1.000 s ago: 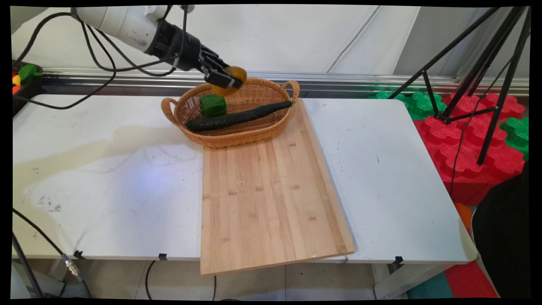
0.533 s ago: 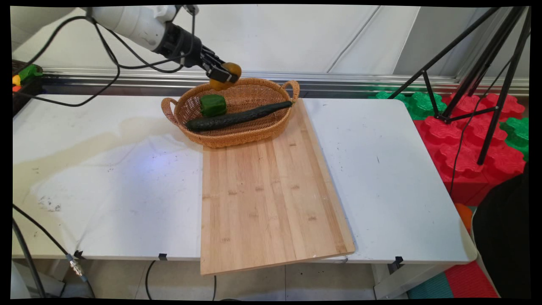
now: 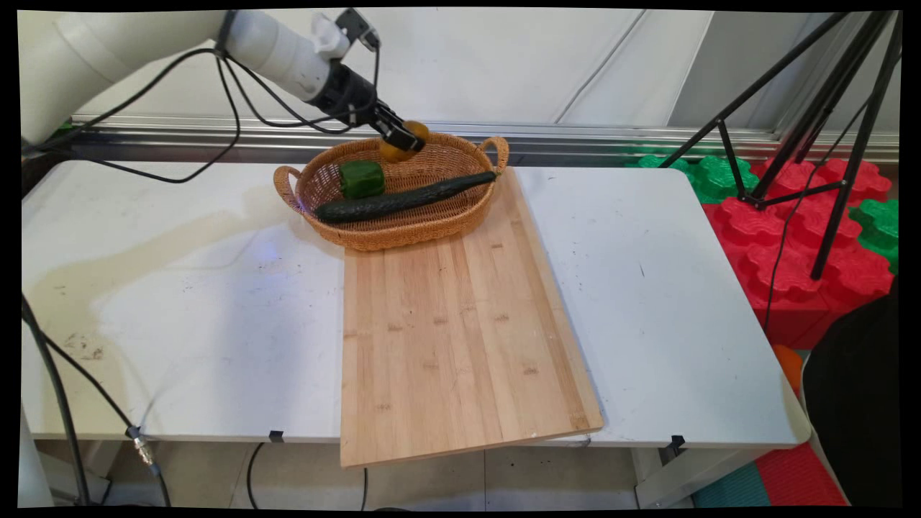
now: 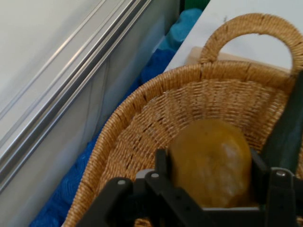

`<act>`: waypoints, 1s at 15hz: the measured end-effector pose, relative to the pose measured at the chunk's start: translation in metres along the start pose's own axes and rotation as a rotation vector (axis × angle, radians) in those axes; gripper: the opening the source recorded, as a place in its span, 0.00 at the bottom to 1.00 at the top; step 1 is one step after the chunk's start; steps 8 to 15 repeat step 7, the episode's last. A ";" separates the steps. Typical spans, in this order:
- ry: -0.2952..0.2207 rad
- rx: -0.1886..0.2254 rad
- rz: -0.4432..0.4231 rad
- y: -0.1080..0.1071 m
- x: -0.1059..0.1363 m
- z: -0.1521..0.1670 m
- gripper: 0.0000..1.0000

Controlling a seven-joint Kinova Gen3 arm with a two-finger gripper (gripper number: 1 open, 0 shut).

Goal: Place the picked object in the vegetable basket

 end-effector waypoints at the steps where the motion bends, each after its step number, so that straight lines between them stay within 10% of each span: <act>1: -0.006 0.001 -0.002 -0.001 0.000 0.005 0.00; 3: -0.019 0.003 -0.006 -0.003 0.002 0.019 0.00; 4: -0.023 0.004 -0.006 -0.004 0.003 0.024 1.00; 15: -0.028 -0.001 0.002 -0.006 0.005 0.034 1.00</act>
